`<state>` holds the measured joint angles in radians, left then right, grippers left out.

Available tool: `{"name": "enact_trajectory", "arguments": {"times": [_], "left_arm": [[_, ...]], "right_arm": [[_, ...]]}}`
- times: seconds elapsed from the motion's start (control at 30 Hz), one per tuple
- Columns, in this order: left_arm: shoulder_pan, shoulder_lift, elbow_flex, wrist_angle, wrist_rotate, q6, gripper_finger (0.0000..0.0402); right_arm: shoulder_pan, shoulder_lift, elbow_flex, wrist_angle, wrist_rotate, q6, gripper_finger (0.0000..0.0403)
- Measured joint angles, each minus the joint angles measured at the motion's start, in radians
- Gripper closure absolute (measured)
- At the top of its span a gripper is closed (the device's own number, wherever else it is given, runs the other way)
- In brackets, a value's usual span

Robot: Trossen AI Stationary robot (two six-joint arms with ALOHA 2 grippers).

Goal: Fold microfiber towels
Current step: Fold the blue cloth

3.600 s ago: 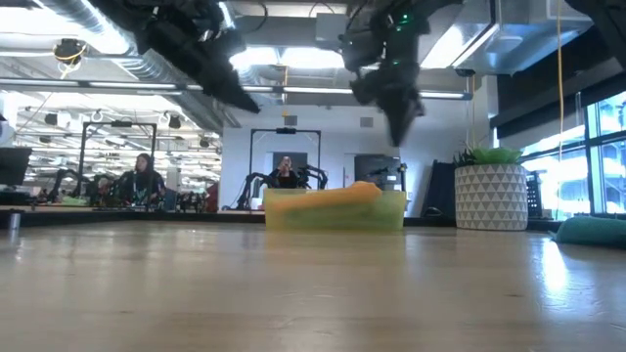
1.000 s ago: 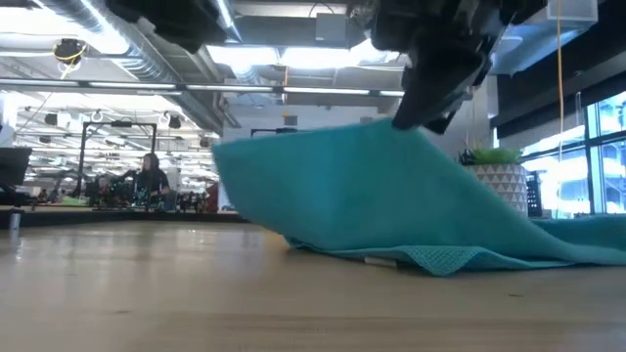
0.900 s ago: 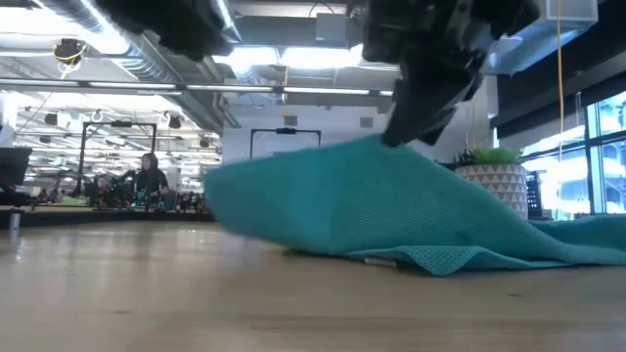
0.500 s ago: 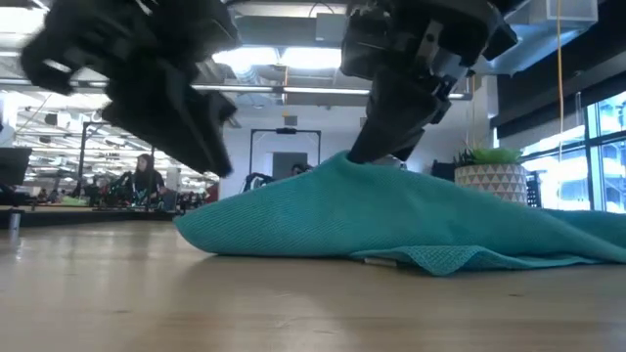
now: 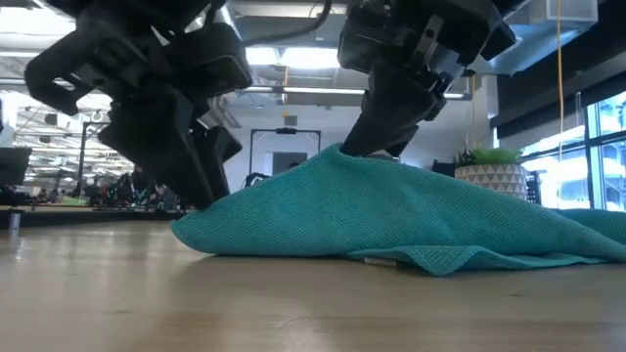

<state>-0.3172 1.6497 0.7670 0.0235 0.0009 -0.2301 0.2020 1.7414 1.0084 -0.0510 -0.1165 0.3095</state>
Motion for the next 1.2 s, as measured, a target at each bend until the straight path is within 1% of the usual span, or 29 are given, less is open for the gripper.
{"name": "enact_trajectory", "arguments": {"times": [0.07, 0.17, 0.33, 0.43, 0.5, 0.57, 0.73, 0.83, 0.97, 1.07, 1.13, 1.2], "left_arm": [[0.000, 0.012, 0.000, 0.004, 0.023, -0.005, 0.0258], [-0.001, 0.025, 0.000, -0.001, 0.026, -0.004, 0.0258], [0.000, 0.034, 0.000, 0.001, -0.024, 0.006, 0.0259], [0.000, 0.034, 0.000, 0.000, -0.037, 0.021, 0.0270], [0.000, 0.034, 0.000, 0.001, -0.039, 0.028, 0.0285], [0.000, 0.034, 0.000, -0.002, -0.040, 0.056, 0.0309], [-0.019, 0.029, 0.000, -0.018, -0.042, 0.135, 0.0387], [-0.039, 0.026, 0.021, -0.029, -0.063, 0.172, 0.0395], [-0.085, 0.020, 0.118, -0.086, -0.069, 0.215, 0.0400], [-0.118, 0.019, 0.187, -0.220, -0.074, 0.207, 0.0401], [-0.142, 0.019, 0.213, -0.305, -0.107, 0.174, 0.0401], [-0.159, 0.019, 0.218, -0.354, -0.126, 0.134, 0.0401]], "right_arm": [[0.000, 0.000, 0.000, 0.000, 0.000, 0.001, 0.0396], [0.000, 0.000, 0.000, 0.000, 0.000, 0.001, 0.0396], [0.000, 0.000, 0.000, 0.000, 0.000, 0.001, 0.0396], [0.000, 0.000, 0.000, 0.000, 0.000, 0.001, 0.0396], [0.000, 0.000, 0.000, 0.000, 0.001, 0.001, 0.0396], [0.000, 0.000, 0.000, 0.000, 0.001, 0.000, 0.0396], [0.007, 0.000, 0.000, -0.001, 0.001, 0.008, 0.0395], [0.017, 0.000, 0.000, -0.001, 0.000, -0.003, 0.0393], [0.035, 0.000, 0.000, -0.002, 0.000, -0.004, 0.0380], [0.061, 0.025, 0.000, 0.001, -0.009, -0.001, 0.0366], [0.085, 0.063, 0.000, 0.010, -0.043, 0.018, 0.0358], [0.109, 0.106, -0.001, 0.030, -0.112, 0.056, 0.0351]]}}
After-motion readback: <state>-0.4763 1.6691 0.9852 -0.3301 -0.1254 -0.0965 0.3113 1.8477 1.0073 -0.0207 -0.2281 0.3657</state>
